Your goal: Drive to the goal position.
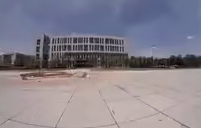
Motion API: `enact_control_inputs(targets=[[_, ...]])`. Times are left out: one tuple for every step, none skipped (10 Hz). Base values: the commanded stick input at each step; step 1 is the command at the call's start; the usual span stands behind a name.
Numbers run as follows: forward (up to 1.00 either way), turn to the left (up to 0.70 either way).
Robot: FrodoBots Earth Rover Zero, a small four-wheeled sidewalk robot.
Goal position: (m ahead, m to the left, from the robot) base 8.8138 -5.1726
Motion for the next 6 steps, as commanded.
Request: enact_control_inputs(targets=[[0.70, -0.35], [0.70, -0.35], [0.70, -0.35], [0.70, -0.35], [0.70, -0.35], [0.70, -0.35]])
